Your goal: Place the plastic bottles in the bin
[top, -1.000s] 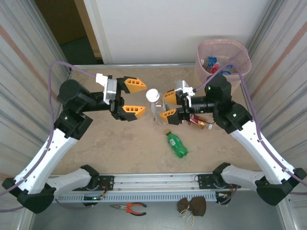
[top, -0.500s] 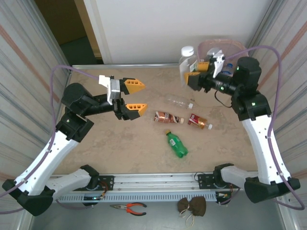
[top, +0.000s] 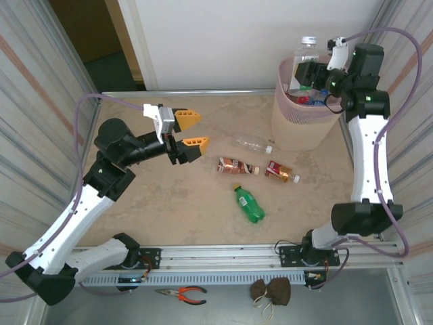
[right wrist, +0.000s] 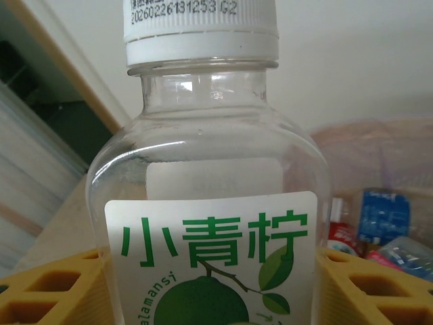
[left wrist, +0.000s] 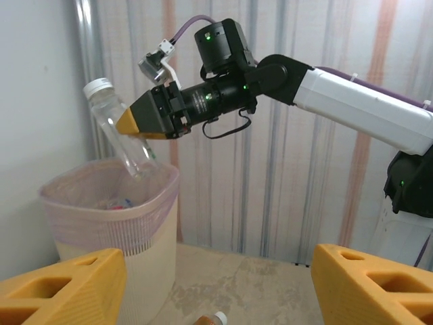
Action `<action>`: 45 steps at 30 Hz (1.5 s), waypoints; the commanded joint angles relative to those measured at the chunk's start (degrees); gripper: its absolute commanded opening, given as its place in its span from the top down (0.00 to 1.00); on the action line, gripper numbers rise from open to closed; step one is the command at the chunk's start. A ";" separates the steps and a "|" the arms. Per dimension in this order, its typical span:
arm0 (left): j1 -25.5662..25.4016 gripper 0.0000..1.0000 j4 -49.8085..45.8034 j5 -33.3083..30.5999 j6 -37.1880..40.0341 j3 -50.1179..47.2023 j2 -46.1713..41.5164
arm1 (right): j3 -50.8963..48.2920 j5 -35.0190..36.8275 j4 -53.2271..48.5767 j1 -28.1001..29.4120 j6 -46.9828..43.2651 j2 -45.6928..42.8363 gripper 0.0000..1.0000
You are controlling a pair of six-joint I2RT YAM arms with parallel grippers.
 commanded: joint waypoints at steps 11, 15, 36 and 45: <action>0.65 0.27 1.10 -2.30 -2.68 -1.67 -0.36 | 18.81 4.74 -17.79 -1.40 -10.22 20.75 0.47; 0.87 0.28 1.27 -2.32 -3.16 -2.19 -0.40 | 21.20 2.81 -19.76 -1.13 -10.46 25.37 0.47; 1.68 0.27 1.54 -2.58 -4.79 -2.96 0.13 | 25.85 6.98 -25.30 1.37 -10.30 38.81 0.30; 1.75 0.27 1.93 -2.44 -5.40 -2.80 -0.23 | 29.49 9.45 -25.92 1.47 -7.55 32.97 0.23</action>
